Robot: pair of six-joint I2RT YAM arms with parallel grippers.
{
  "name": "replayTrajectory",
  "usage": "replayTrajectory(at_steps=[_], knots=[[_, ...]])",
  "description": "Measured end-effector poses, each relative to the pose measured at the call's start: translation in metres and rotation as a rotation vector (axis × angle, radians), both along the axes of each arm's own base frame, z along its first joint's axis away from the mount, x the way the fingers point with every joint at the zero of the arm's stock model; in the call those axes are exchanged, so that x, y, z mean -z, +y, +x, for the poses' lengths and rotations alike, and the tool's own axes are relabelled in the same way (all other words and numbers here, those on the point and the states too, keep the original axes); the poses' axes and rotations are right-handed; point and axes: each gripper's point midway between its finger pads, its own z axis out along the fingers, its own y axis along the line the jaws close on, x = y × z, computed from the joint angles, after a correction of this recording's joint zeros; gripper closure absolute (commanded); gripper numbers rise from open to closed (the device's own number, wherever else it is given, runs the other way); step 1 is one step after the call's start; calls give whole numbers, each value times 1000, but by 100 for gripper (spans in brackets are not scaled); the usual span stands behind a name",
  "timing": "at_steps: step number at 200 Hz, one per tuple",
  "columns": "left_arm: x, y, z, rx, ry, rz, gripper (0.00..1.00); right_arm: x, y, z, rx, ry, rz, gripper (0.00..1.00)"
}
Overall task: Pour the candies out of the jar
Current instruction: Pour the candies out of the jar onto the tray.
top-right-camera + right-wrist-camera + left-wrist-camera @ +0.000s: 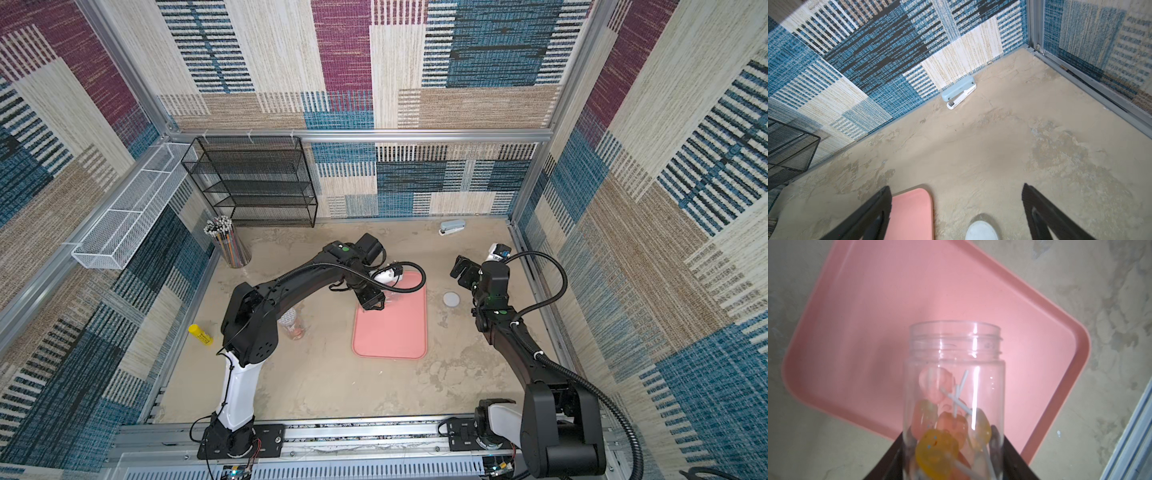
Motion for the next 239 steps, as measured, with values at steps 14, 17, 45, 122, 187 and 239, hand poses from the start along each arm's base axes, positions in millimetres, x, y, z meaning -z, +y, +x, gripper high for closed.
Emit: replayTrajectory(at_steps=[14, 17, 45, 122, 187, 239], knots=[[3, 0, 0, 22, -14, 69, 100, 0, -2, 0, 8, 0, -2, 0], [3, -1, 0, 28, -15, 80, 100, 0, -2, 0, 10, 0, -3, 0], [8, -2, -6, 97, -72, 228, 100, 4, -3, -1, 11, 9, -2, 0], [26, 41, 0, 250, -249, 694, 100, 0, -3, -3, 13, -4, -2, 0], [7, 52, -3, 312, -325, 801, 100, 0, -4, -3, 14, -4, -2, 0], [-22, 43, -14, 403, -427, 838, 100, 1, -4, -3, 14, -1, -1, 0]])
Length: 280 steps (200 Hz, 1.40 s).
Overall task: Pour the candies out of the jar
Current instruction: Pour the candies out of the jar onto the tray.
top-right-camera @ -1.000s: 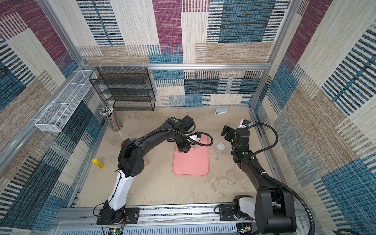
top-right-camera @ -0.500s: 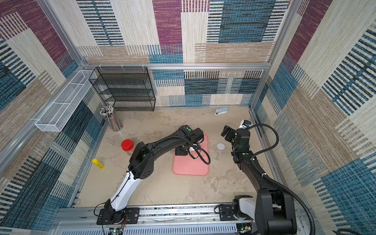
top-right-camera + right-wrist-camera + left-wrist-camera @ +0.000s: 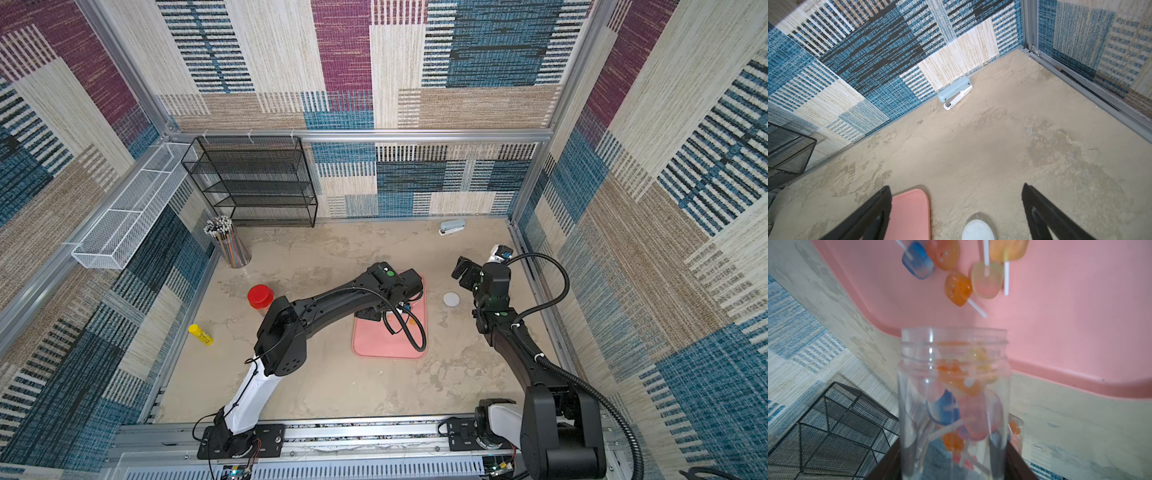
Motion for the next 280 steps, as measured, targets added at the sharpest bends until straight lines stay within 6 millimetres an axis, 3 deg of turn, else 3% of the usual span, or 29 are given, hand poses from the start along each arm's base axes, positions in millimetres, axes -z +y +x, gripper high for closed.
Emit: replayTrajectory(at_steps=[14, 47, 59, 99, 115, 148, 162, 194, 241, 280], knots=[[-1, -2, -3, 25, 8, 6, 100, 1, 0, 0, 0, 1, 1, 0], [28, 1, 5, 58, 48, 68, 100, 2, 0, 1, 1, 5, 7, 0], [30, -1, 6, 61, 45, 63, 100, 0, 0, 0, 1, 1, 7, 0], [-9, -6, 1, 92, -37, 19, 100, -2, 0, -1, 2, -8, 7, 0], [-16, -6, -7, 108, -38, 15, 100, 0, 1, 0, -4, 1, 10, 0], [17, -7, -4, 103, 25, -2, 100, 0, 4, 1, -17, 3, 15, 0], [23, -15, -2, 97, 38, -54, 100, -3, 4, 0, -17, -5, 18, 0], [-2, -32, -7, 113, 13, -263, 100, -7, 4, -2, -17, -18, 19, 0], [3, -31, -10, 58, 50, -478, 100, -3, 5, -1, -17, -6, 30, 0], [-15, -36, -7, -44, 86, -798, 100, -3, 5, -2, -17, -8, 31, 0]])
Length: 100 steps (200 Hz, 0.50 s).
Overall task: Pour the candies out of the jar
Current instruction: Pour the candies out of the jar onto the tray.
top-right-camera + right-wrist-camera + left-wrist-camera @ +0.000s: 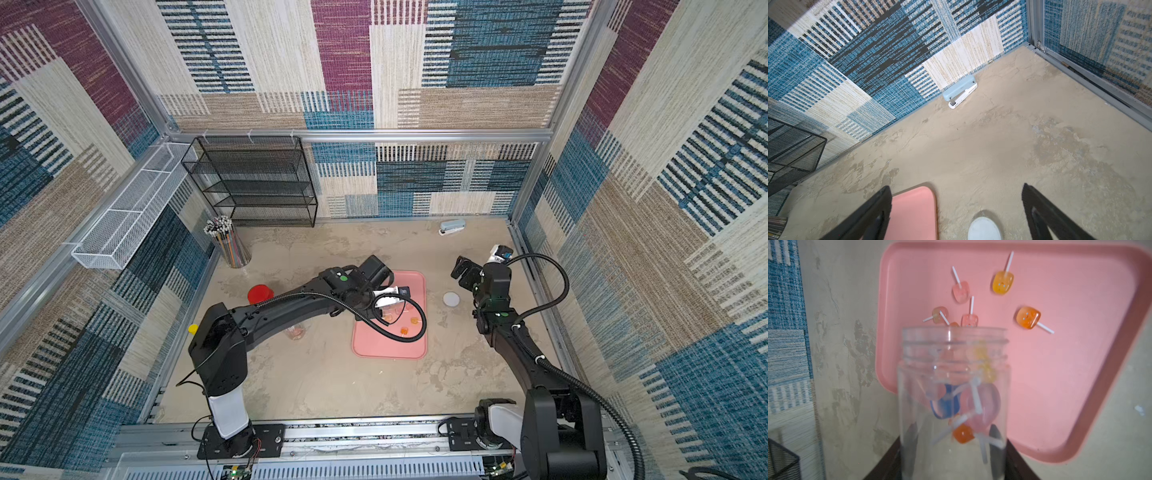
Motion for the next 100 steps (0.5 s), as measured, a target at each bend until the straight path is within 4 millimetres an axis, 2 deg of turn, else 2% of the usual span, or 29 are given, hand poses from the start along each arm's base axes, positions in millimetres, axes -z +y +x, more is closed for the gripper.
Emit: replayTrajectory(at_steps=[67, 100], knots=[[-43, -13, -4, -49, 102, -571, 100, 0, 2, 0, -5, -2, 14, 0], [-66, -24, 0, -22, 95, -659, 100, 0, 2, 0, -4, -1, 18, 0]])
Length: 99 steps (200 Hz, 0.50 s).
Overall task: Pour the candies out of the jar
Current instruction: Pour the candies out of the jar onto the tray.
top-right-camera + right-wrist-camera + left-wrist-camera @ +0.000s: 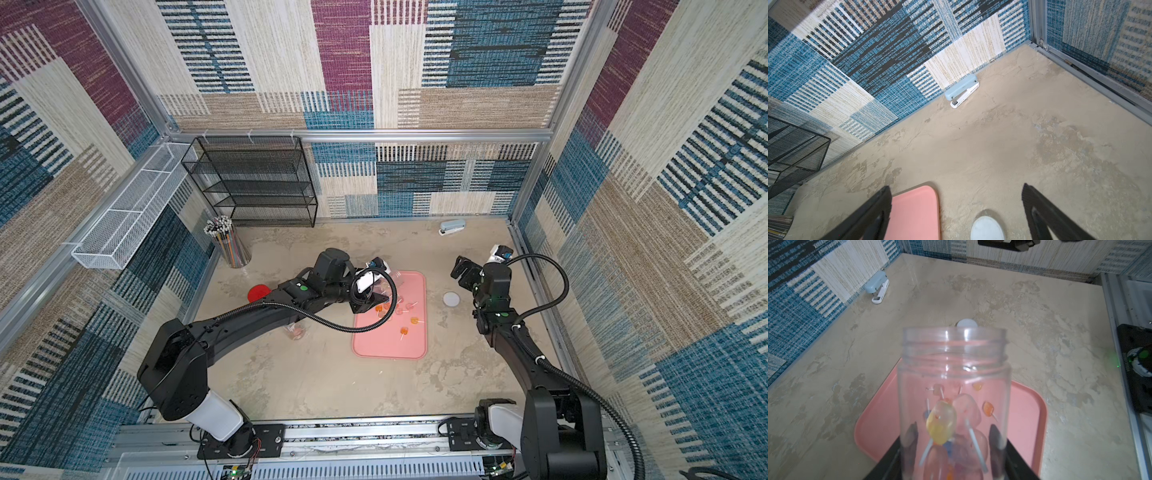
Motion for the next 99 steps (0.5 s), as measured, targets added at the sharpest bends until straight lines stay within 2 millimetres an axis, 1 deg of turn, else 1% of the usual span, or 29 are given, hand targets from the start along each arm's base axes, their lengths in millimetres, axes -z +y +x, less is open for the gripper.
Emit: replayTrajectory(at_steps=[10, 20, 35, 54, 99], knots=[[-8, -4, 3, 4, -7, 1, 100, 0, 0, 0, 0, 0, 0, 0], [-12, -4, 9, -7, -22, 30, 100, 0, 0, 0, 0, 0, 0, 0], [-6, 0, 16, -28, -22, 104, 100, 0, 0, 0, 0, 0, 0, 0], [14, 10, 17, -45, -12, 253, 100, 0, 0, 0, 0, 1, 0, 0], [67, 32, 3, -6, -12, 633, 100, 6, 0, 1, 0, 15, 0, 0]])
